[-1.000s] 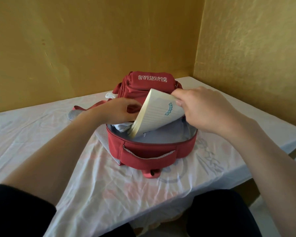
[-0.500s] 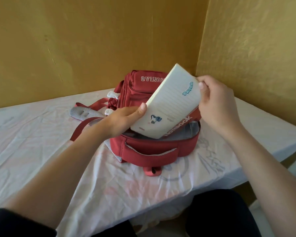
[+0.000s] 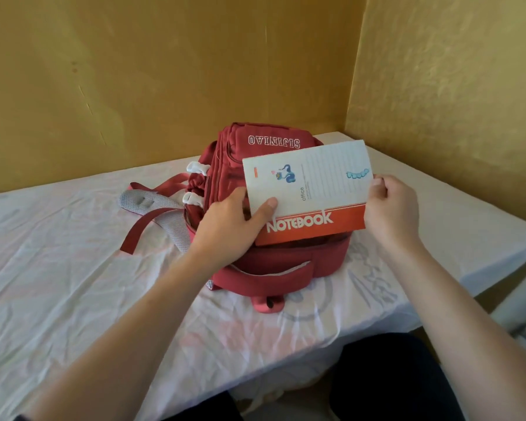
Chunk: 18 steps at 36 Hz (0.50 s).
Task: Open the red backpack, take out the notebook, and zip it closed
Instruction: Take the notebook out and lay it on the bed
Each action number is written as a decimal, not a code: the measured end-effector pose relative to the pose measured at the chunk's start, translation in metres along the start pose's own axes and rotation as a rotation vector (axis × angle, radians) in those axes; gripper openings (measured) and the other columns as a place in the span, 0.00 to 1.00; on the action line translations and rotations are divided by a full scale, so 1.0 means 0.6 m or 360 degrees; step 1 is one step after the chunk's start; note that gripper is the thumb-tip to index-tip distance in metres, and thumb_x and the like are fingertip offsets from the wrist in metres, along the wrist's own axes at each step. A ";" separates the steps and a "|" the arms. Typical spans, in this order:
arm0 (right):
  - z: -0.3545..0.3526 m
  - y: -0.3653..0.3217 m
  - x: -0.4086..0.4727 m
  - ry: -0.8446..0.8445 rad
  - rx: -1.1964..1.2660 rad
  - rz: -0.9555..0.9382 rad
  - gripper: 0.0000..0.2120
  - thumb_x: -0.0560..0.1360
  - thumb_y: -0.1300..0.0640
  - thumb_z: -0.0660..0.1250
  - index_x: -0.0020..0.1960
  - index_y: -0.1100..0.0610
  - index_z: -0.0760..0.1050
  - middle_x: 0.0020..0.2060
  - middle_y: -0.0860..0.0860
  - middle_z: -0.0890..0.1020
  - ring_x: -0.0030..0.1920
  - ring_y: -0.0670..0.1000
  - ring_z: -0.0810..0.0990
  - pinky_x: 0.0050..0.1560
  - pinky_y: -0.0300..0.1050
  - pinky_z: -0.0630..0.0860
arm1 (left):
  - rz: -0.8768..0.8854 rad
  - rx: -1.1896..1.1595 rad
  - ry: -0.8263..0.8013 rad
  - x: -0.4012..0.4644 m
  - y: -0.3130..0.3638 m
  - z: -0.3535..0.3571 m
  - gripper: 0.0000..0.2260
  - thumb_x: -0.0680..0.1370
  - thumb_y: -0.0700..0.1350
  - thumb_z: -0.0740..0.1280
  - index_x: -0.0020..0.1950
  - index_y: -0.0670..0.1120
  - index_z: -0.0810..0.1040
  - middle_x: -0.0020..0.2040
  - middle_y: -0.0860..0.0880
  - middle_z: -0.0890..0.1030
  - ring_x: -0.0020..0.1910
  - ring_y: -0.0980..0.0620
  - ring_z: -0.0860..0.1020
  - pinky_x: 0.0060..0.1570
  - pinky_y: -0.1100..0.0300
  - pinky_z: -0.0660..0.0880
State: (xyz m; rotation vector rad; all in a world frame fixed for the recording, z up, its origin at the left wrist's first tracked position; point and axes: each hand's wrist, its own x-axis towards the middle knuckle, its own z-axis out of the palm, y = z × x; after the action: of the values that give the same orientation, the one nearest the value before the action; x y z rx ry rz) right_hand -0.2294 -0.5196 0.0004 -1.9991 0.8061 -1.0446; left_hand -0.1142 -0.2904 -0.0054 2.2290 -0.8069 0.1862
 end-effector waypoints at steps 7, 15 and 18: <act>0.001 0.018 -0.012 -0.0089 0.0168 0.0024 0.15 0.83 0.57 0.56 0.47 0.55 0.80 0.41 0.42 0.83 0.38 0.42 0.78 0.35 0.42 0.71 | 0.0054 -0.0368 0.0142 -0.005 0.014 0.014 0.14 0.83 0.54 0.65 0.66 0.51 0.71 0.50 0.60 0.82 0.40 0.60 0.83 0.38 0.76 0.73; -0.013 0.006 -0.025 -0.0143 0.0029 -0.0075 0.20 0.82 0.54 0.62 0.73 0.55 0.71 0.66 0.50 0.79 0.63 0.50 0.79 0.59 0.40 0.69 | 0.0103 -0.0593 0.0179 -0.006 0.020 0.014 0.08 0.85 0.48 0.62 0.64 0.53 0.71 0.40 0.51 0.84 0.23 0.51 0.81 0.28 0.62 0.77; -0.022 -0.004 -0.044 -0.0174 -0.0004 -0.0418 0.21 0.81 0.51 0.64 0.73 0.54 0.70 0.69 0.51 0.76 0.65 0.47 0.76 0.63 0.34 0.70 | 0.0052 -0.0625 0.0175 -0.001 0.025 0.014 0.07 0.85 0.47 0.62 0.63 0.51 0.72 0.40 0.51 0.84 0.23 0.49 0.81 0.27 0.63 0.75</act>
State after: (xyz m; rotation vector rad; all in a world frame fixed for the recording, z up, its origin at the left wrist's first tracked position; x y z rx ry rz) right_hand -0.2529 -0.5015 -0.0028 -2.1853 0.4961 -1.0676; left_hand -0.1247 -0.3036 -0.0027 1.8221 -0.7486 0.1497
